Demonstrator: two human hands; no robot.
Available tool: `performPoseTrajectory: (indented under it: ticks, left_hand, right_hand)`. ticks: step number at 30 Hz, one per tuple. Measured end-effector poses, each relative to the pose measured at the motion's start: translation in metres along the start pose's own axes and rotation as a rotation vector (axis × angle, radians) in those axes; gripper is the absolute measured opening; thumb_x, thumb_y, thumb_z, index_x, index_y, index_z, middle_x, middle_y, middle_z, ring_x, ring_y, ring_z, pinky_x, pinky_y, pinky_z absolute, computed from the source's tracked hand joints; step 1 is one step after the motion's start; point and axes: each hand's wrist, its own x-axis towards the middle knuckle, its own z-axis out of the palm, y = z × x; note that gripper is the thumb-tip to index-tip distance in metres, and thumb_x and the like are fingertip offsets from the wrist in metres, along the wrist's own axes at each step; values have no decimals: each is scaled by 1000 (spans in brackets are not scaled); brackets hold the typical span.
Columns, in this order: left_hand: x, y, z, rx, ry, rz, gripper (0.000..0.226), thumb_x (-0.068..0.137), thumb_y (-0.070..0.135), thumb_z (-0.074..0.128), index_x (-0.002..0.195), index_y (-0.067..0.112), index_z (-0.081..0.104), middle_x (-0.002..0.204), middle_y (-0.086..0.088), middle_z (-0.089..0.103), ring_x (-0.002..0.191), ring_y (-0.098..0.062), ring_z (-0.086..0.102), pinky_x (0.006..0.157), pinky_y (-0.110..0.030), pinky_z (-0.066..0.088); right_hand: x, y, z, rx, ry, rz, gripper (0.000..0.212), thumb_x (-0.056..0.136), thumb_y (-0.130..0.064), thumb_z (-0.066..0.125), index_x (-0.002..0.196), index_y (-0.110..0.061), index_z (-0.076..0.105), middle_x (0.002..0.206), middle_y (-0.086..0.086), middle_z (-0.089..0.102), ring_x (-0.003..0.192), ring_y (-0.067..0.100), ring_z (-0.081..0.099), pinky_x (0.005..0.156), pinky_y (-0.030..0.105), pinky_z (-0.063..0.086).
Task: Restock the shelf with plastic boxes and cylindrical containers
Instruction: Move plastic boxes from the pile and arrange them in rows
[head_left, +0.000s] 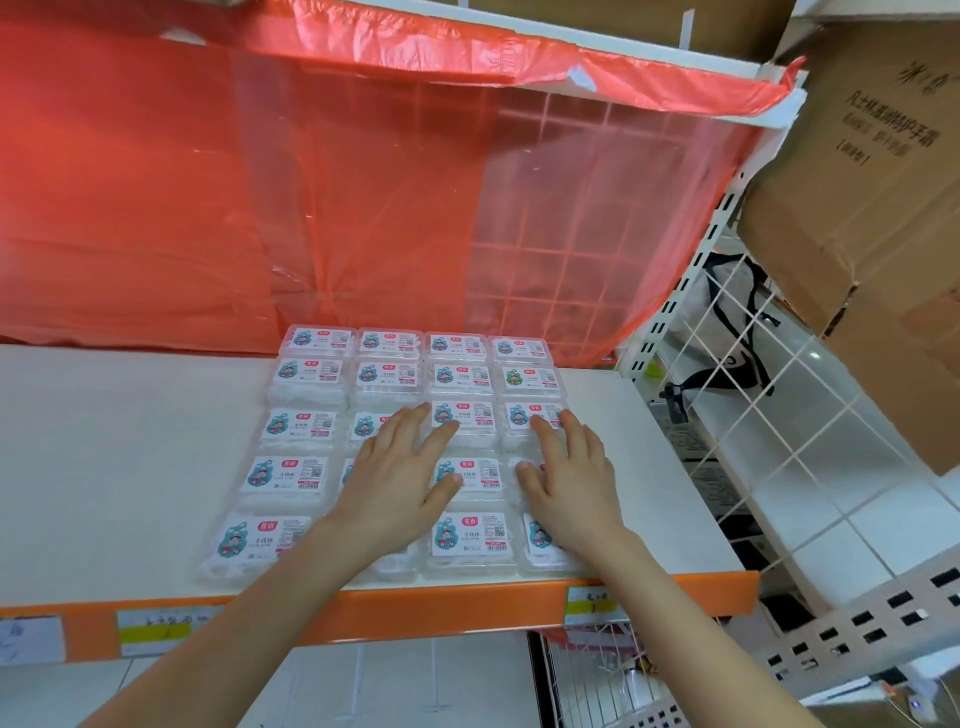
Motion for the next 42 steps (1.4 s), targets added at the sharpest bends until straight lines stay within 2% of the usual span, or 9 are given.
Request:
performPoseTrajectory:
  ticks: [4,8,12,16,21,24,32,38,42]
  left_hand:
    - [-8,-21,-15,38,35,-78,58,94,46,37,146,28,17,155,-1,8,141,-17,5,111,-36,14]
    - [-26,-48,-31,67,57,-185,57,94,47,37,145,27,22,153,-2,17,140,-18,12,110,-35,17]
    - [-54,-80,-49,103,78,-288,64,87,53,24,144,25,26,150,-4,25,138,-18,19,107,-34,24]
    - [-89,-120,-69,106,126,-390,56,93,46,39,144,23,29,150,-5,26,138,-20,20,107,-36,25]
    - [-146,-170,-106,116,174,-494,80,77,58,13,139,15,40,144,-12,37,134,-26,32,101,-41,34]
    - [-188,-211,-123,87,254,-549,81,75,56,16,130,8,51,135,-19,47,126,-34,42,94,-47,40]
    - [-304,-321,-165,107,209,-718,76,77,57,15,141,21,33,147,-6,30,136,-22,26,106,-37,28]
    - [-375,-382,-188,149,243,-767,54,93,43,41,141,20,32,145,-5,32,133,-21,29,102,-37,31]
    - [-407,-409,-194,149,220,-825,55,95,44,38,144,23,25,149,-2,26,137,-20,22,109,-38,27]
  right_hand:
    - [6,-21,-12,-83,42,-62,57,95,-43,32,147,-25,14,155,8,8,141,27,7,110,47,20]
    - [14,-73,-10,-72,17,-231,58,95,-44,32,147,-25,14,155,7,7,141,26,5,111,48,13]
    - [14,-132,8,-90,-39,-417,58,95,-45,34,147,-24,16,155,8,8,142,26,4,110,50,10]
    - [9,-194,28,-70,-92,-535,55,96,-42,34,145,-23,19,155,8,8,142,25,4,110,52,8]
    - [0,-275,47,-56,-147,-633,54,96,-42,33,145,-23,20,153,8,12,141,26,6,110,52,11]
    - [-11,-332,60,-54,-169,-681,53,96,-42,33,144,-23,20,152,7,15,139,26,9,109,50,14]
    - [-50,-491,93,-34,-206,-789,52,95,-41,35,143,-24,24,149,5,20,137,24,15,107,46,19]
    - [-80,-577,114,-5,-224,-848,49,95,-41,35,140,-25,26,144,4,26,133,25,21,104,43,23]
    - [-87,-613,122,-3,-235,-873,49,96,-43,35,140,-24,27,146,5,26,133,25,22,103,42,25]
